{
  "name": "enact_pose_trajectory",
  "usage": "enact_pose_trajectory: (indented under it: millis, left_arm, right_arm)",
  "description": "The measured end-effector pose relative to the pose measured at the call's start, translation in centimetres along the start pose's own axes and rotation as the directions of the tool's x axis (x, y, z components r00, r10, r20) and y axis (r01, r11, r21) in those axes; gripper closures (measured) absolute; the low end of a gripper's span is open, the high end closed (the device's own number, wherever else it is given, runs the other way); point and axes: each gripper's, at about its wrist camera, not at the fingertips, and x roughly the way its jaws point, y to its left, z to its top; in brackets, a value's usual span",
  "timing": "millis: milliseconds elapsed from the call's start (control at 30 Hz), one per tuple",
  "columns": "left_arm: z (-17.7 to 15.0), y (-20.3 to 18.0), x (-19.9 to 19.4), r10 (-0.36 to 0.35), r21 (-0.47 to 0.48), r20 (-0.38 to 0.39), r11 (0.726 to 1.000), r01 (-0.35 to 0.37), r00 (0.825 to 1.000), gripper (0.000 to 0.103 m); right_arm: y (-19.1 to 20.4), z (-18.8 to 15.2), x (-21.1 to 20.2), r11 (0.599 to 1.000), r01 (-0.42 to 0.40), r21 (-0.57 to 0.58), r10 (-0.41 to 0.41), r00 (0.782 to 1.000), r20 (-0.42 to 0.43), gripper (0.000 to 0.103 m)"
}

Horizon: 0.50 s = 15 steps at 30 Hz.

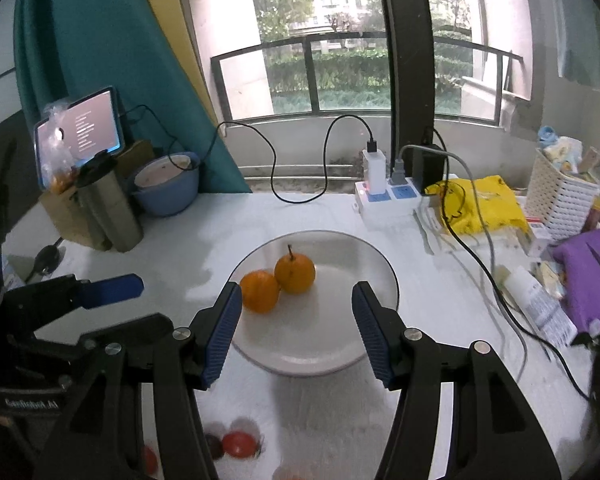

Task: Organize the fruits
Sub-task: 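Move both grippers back toward the remaining fruit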

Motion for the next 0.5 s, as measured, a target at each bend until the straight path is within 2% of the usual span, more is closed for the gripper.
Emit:
enact_pose_trajectory:
  millis: [500]
  left_arm:
    - [-5.4, -1.7, -4.8, 0.016, 0.005, 0.027, 1.000, -0.016, 0.999, 0.039]
  right_arm:
    - [2.0, -5.6, -5.5, 1.000, 0.009, -0.027, -0.010, 1.000, -0.023, 0.043]
